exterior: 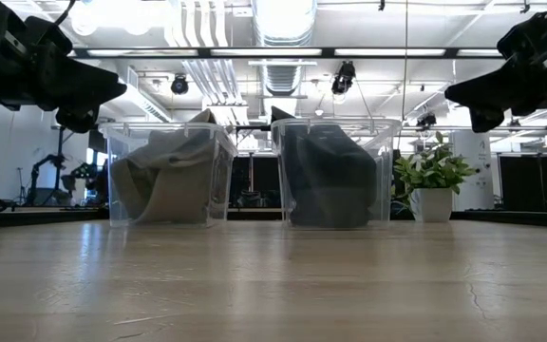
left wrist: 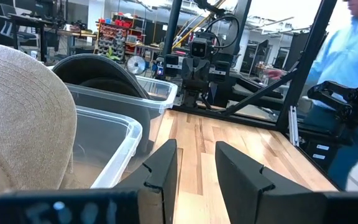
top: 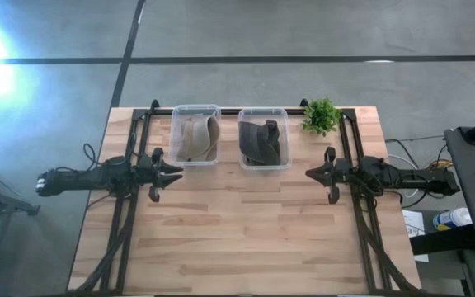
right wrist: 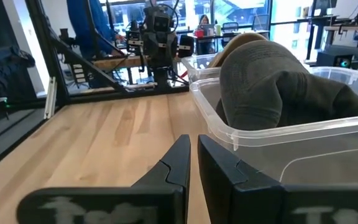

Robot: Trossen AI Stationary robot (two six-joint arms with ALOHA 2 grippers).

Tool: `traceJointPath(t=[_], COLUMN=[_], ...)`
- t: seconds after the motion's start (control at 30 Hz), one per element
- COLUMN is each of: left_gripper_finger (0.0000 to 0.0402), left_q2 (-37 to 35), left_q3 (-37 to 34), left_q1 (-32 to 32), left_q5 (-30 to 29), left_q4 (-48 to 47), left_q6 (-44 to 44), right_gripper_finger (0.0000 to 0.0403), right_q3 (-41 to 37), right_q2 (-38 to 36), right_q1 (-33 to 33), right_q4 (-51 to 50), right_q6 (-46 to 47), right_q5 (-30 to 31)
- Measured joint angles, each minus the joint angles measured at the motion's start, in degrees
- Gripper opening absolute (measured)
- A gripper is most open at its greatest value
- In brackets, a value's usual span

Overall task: Pick & Place hat
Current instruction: Return To Home Position

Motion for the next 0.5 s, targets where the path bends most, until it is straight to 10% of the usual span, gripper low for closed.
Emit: traceJointPath(t=[0.5], left_gripper_finger=[0.0104], left_q2=[0.0], left_q3=[0.1], left_q1=[0.0], left_q5=[0.0], left_q4=[0.1], left_q6=[0.0], right_gripper_finger=[0.0029], right_q3=[0.0], right_q2=[-0.1], right_q1=[0.0], right_q4=[0.0], right_q6=[0.8], right_q5=[0.0])
